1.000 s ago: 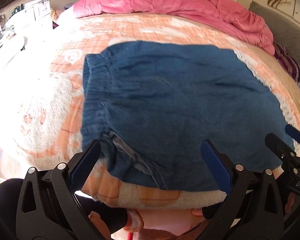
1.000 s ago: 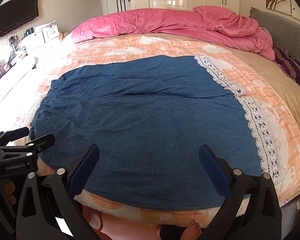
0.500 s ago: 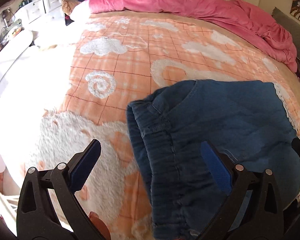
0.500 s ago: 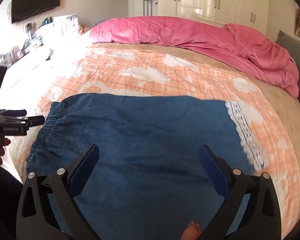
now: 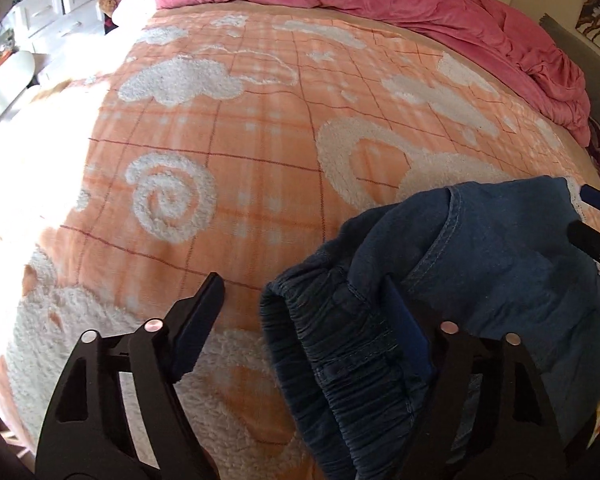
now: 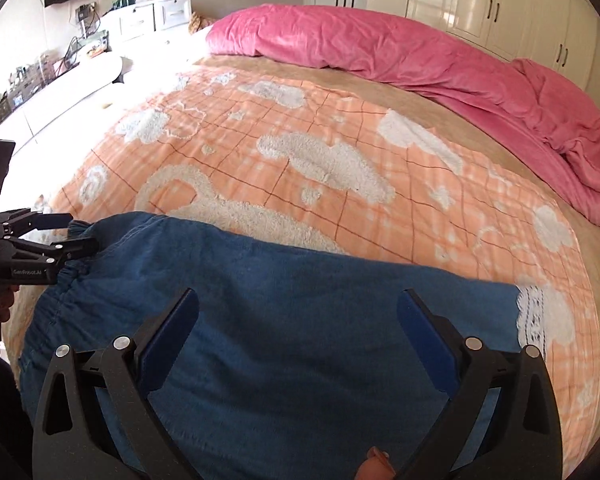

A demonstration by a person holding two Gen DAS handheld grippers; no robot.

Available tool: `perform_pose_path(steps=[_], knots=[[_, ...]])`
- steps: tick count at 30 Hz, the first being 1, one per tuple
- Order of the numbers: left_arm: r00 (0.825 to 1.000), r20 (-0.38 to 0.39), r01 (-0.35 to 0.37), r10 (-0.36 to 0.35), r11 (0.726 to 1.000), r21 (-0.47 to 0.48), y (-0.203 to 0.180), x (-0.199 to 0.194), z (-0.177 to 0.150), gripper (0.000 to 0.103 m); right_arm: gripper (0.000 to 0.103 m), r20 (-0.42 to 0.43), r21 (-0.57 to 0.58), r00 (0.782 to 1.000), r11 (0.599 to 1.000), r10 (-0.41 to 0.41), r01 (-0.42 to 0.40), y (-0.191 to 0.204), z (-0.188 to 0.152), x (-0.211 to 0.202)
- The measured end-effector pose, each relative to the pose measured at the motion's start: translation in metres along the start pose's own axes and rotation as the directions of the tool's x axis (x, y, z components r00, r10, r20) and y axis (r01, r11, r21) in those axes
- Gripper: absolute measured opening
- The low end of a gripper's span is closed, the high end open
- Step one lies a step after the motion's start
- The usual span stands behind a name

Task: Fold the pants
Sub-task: 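Grasp the elastic waistband with the left tool while the right tool grasps it too, then lift the waistband and fold it over toward the lace hems with both tools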

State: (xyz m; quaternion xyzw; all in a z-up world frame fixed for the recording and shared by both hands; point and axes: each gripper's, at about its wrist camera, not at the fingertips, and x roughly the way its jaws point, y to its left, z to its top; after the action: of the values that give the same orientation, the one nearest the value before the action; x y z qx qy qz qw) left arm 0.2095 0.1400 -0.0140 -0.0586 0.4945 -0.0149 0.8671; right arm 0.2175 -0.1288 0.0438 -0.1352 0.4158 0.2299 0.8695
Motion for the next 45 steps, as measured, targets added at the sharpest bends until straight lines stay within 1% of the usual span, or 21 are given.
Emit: perform_pose_path(steps=[2, 4, 8, 10, 12, 16, 18, 19, 21, 22, 24, 25, 27, 29, 31, 34, 36, 38, 40, 43, 45], knots=[[1.000, -0.006, 0.021, -0.021, 1.000, 0.015, -0.003, 0.005, 0.001, 0.056, 0.099, -0.014, -0.031, 1.000, 0.999, 0.008, -0.008, 0.002, 0.007, 0.012], [0.999, 0.000, 0.047, -0.047, 0.999, 0.023, -0.004, 0.006, 0.003, 0.047, 0.099, -0.030, -0.065, 0.999, 0.998, 0.017, -0.019, 0.005, 0.012, 0.021], [0.997, 0.018, 0.079, -0.079, 0.997, 0.000, 0.002, -0.002, 0.004, 0.034, 0.099, -0.055, -0.141, 0.998, 0.989, 0.043, -0.050, 0.015, 0.021, 0.038], [0.993, 0.038, 0.109, -0.109, 0.994, -0.010, 0.004, -0.009, 0.004, 0.029, 0.099, -0.065, -0.171, 0.997, 0.984, 0.044, -0.054, 0.019, 0.024, 0.045], [0.989, 0.067, 0.133, -0.132, 0.991, -0.006, 0.003, -0.022, 0.003, 0.027, 0.098, -0.075, -0.201, 0.996, 0.978, 0.043, -0.058, 0.022, 0.029, 0.053], [0.984, 0.124, 0.120, -0.125, 0.992, 0.045, -0.003, -0.041, -0.003, 0.027, 0.098, -0.086, -0.270, 0.994, 0.959, 0.071, -0.091, 0.031, 0.035, 0.064], [0.983, 0.132, 0.124, -0.130, 0.991, 0.049, -0.004, -0.046, -0.005, 0.027, 0.094, -0.097, -0.306, 0.993, 0.947, 0.073, -0.100, 0.036, 0.035, 0.071], [0.982, 0.134, 0.129, -0.135, 0.990, 0.051, -0.005, -0.048, -0.006, 0.026, 0.085, -0.111, -0.323, 0.991, 0.940, 0.080, -0.112, 0.039, 0.034, 0.075], [0.979, 0.141, 0.141, -0.148, 0.988, 0.062, -0.008, -0.051, -0.007, 0.026, 0.057, -0.156, -0.342, 0.981, 0.926, 0.112, -0.160, 0.046, 0.032, 0.085], [0.979, 0.143, 0.133, -0.142, 0.988, 0.074, -0.011, -0.051, -0.007, 0.026, 0.051, -0.173, -0.338, 0.976, 0.922, 0.135, -0.187, 0.048, 0.031, 0.088], [0.981, 0.150, 0.111, -0.124, 0.990, 0.092, -0.015, -0.052, -0.008, 0.026, 0.026, -0.168, -0.317, 0.969, 0.921, 0.179, -0.225, 0.051, 0.029, 0.085], [0.981, 0.151, 0.106, -0.119, 0.990, 0.093, -0.015, -0.052, -0.008, 0.026, 0.021, -0.155, -0.309, 0.969, 0.922, 0.194, -0.234, 0.052, 0.028, 0.081], [0.982, 0.152, 0.103, -0.115, 0.991, 0.082, -0.013, -0.053, -0.008, 0.026, 0.010, -0.121, -0.300, 0.975, 0.929, 0.186, -0.215, 0.051, 0.026, 0.072], [0.982, 0.150, 0.108, -0.118, 0.992, 0.072, -0.011, -0.055, -0.009, 0.026, 0.007, -0.080, -0.254, 0.978, 0.945, 0.193, -0.207, 0.044, 0.023, 0.058], [0.980, 0.156, 0.112, -0.122, 0.991, 0.071, -0.012, -0.059, -0.010, 0.026, 0.007, -0.039, -0.211, 0.980, 0.957, 0.195, -0.199, 0.038, 0.020, 0.043], [0.978, 0.173, 0.102, -0.115, 0.991, 0.086, -0.017, -0.069, -0.014, 0.026, 0.007, 0.021, -0.166, 0.980, 0.967, 0.199, -0.193, 0.032, 0.014, 0.013], [0.975, 0.183, 0.113, -0.127, 0.990, 0.086, -0.020, -0.076, -0.016, 0.026, 0.007, 0.059, -0.150, 0.979, 0.971, 0.197, -0.187, 0.031, 0.008, -0.007], [0.971, 0.193, 0.129, -0.143, 0.988, 0.085, -0.024, -0.085, -0.019, 0.026, 0.007, 0.082, -0.119, 0.978, 0.976, 0.194, -0.183, 0.028, 0.001, -0.023], [0.968, 0.206, 0.127, -0.144, 0.988, 0.093, -0.029, -0.093, -0.024, 0.026, 0.007, 0.100, -0.062, 0.975, 0.979, 0.199, -0.193, 0.026, -0.009, -0.041], [0.963, 0.232, 0.115, -0.139, 0.987, 0.112, -0.038, -0.107, -0.037, 0.026, 0.007, 0.136, -0.043, 0.973, 0.982, 0.186, -0.182, 0.030, -0.028, -0.065], [0.962, 0.239, 0.105, -0.131, 0.987, 0.119, -0.042, -0.113, -0.046, 0.026, 0.007, 0.153, -0.028, 0.968, 0.980, 0.197, -0.195, 0.033, -0.042, -0.079]])
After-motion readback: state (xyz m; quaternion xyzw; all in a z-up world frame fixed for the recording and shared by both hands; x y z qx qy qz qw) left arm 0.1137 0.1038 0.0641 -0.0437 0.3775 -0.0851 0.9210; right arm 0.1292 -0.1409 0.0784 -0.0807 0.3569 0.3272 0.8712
